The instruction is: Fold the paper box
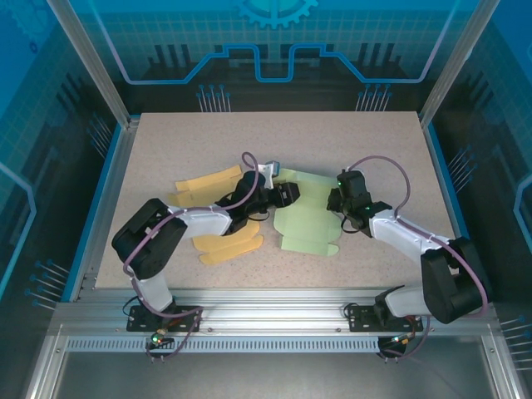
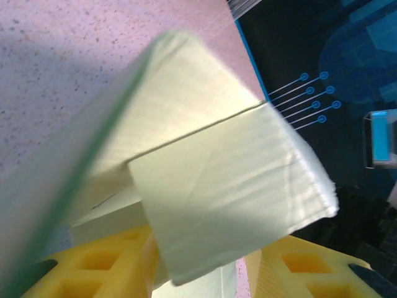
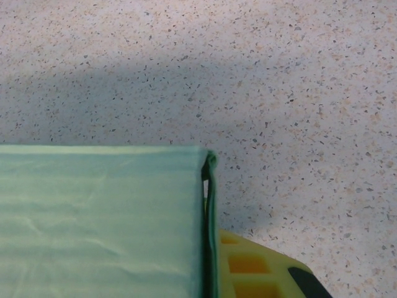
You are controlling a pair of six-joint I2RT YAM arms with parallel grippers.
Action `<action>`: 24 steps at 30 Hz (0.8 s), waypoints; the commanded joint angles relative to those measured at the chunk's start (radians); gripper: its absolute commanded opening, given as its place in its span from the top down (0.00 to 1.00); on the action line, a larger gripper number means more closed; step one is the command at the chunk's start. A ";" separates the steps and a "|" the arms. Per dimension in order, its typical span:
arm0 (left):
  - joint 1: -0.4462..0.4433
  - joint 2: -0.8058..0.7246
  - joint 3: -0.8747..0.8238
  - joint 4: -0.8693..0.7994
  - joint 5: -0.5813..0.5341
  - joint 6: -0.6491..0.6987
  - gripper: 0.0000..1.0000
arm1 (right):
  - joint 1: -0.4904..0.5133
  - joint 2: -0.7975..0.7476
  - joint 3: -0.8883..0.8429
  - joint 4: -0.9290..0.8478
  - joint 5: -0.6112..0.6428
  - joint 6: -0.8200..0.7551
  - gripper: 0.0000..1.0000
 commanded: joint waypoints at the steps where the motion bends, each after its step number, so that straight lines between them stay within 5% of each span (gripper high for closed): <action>1: 0.003 -0.031 -0.049 0.090 0.054 0.045 0.52 | 0.016 0.007 0.001 0.009 -0.004 0.024 1.00; 13: 0.003 -0.344 -0.231 -0.078 0.060 0.166 0.47 | 0.016 -0.002 0.031 -0.029 -0.010 0.020 1.00; 19: 0.009 -0.581 -0.204 -0.338 -0.128 0.330 0.48 | 0.017 -0.032 0.031 -0.048 -0.020 0.017 1.00; 24: 0.101 -0.615 -0.097 -0.525 -0.332 0.401 0.51 | 0.017 -0.056 0.031 -0.057 -0.051 0.006 1.00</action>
